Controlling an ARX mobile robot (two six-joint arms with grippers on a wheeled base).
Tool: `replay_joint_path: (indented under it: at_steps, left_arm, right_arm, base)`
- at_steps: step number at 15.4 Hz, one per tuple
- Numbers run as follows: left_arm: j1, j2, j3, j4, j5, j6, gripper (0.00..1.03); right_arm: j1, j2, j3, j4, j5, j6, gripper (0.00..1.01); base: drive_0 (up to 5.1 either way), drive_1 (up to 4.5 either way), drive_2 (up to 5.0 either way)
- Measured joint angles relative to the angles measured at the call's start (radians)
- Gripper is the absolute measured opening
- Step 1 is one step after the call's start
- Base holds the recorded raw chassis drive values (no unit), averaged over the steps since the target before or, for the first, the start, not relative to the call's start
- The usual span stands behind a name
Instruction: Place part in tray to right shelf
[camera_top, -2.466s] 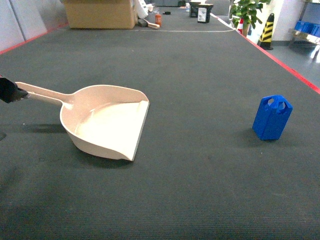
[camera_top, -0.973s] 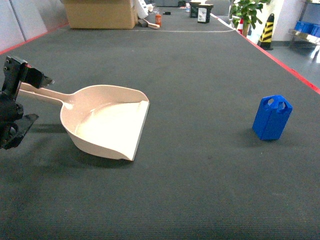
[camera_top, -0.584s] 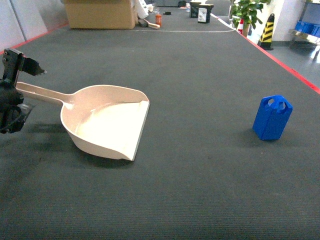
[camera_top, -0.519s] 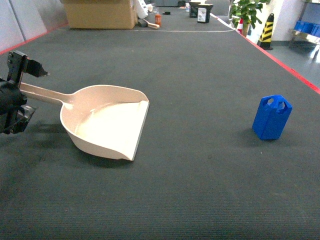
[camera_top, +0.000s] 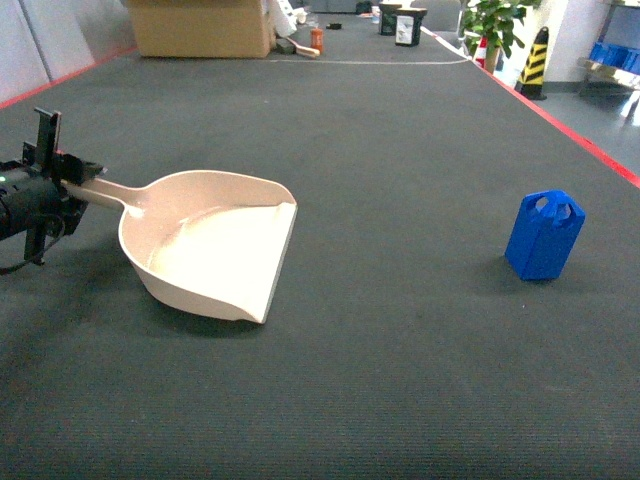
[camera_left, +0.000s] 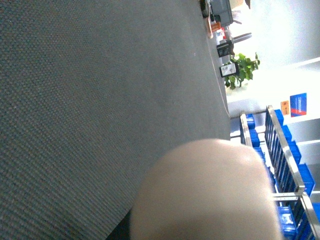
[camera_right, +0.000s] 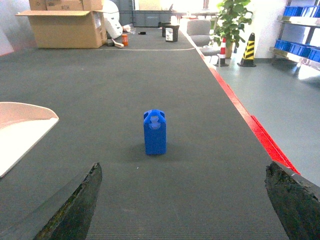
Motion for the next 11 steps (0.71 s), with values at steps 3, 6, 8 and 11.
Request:
replay_joint_path:
  at_steps: [3, 6, 8, 11]
  left_arm:
    - [-0.040, -0.144, -0.179, 0.155, 0.029, -0.025, 0.16]
    - [-0.100, -0.280, -0.321, 0.277, 0.046, -0.077, 0.15]
    - [-0.161, -0.350, -0.389, 0.327, 0.042, -0.131, 0.15]
    - [-0.287, -0.378, -0.449, 0.336, 0.035, -0.202, 0.14]
  right_arm:
    - [0.000, 0.000, 0.000, 0.000, 0.000, 0.000, 0.98]
    - [0.000, 0.000, 0.000, -0.001, 0.000, 0.000, 0.98]
    - [0.000, 0.000, 0.000, 0.000, 0.000, 0.000, 0.98]
    - [0.000, 0.000, 0.000, 0.000, 0.000, 0.000, 0.98]
  base:
    - [0.0, 0.00, 0.0]
    - [0.0, 0.00, 0.0]
    - [0.0, 0.00, 0.0]
    - [0.0, 0.00, 0.0]
